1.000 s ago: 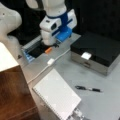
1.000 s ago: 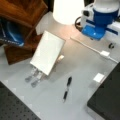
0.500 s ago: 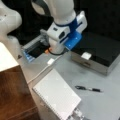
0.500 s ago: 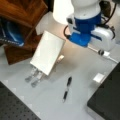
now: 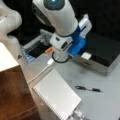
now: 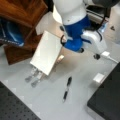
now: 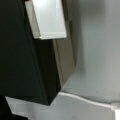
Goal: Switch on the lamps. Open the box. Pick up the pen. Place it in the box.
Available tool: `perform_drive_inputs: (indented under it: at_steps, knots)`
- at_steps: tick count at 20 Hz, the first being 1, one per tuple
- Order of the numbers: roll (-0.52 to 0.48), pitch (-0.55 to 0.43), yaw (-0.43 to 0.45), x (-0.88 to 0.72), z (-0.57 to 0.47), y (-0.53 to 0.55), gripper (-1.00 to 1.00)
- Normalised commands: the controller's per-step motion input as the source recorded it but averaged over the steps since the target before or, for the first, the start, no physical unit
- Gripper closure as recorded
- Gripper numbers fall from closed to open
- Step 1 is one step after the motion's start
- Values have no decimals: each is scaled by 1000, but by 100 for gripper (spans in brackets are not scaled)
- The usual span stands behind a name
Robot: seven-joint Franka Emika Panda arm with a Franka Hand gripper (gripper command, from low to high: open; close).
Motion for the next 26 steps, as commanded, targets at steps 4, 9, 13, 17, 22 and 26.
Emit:
perform_drive_inputs:
  at_steps: [4, 9, 13, 17, 22, 26]
  knots:
    - [200, -112, 47, 181, -270, 137, -100]
    - [135, -108, -6, 75, -236, 139, -100]
    - [145, -126, -20, -31, -207, 104, -100]
    - [221, -146, -28, -102, -218, 80, -100]
    - [268, -148, -57, -177, -230, 39, -100]
    - [256, -136, -100, -198, -225, 9, -100]
